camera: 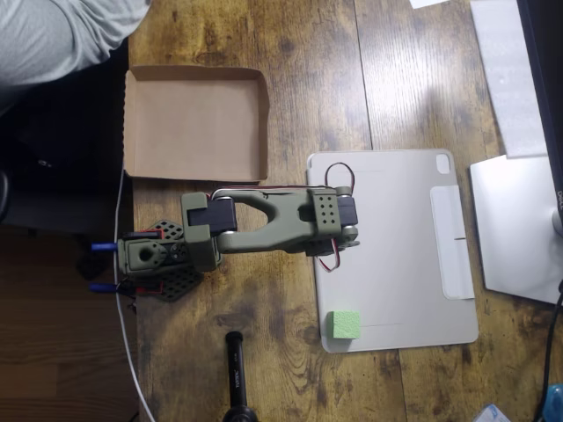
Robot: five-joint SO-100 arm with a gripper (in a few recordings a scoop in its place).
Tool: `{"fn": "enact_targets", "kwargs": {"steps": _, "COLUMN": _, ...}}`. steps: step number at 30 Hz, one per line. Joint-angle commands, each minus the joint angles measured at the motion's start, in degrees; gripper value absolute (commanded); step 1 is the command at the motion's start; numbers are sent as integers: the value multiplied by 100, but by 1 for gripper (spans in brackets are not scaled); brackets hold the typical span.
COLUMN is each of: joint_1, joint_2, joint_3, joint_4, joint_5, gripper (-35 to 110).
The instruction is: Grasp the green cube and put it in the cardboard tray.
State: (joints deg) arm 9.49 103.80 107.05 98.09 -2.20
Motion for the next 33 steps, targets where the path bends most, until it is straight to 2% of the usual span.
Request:
{"fn": "enact_targets", "kwargs": {"steps": 1, "joint_1": 26, "joint_2": 729, "joint_3": 193, "joint_4": 35, "joint_5": 316, "gripper": 0}}
{"fn": "enact_targets", "kwargs": {"steps": 21, "joint_1": 114, "joint_2": 870, "joint_3": 202, "joint_4": -220, "joint_5": 352, "gripper": 0}}
{"fn": "enact_targets", "kwargs": {"steps": 28, "joint_1": 738, "joint_2": 861, "joint_3": -264, "joint_4": -870, "joint_5": 26, "gripper": 0}}
{"fn": "enact_targets", "kwargs": {"steps": 33, "joint_1": 1617, "joint_2": 747, "joint_3": -923, "joint_4": -1591, "joint_5": -352, "gripper": 0}}
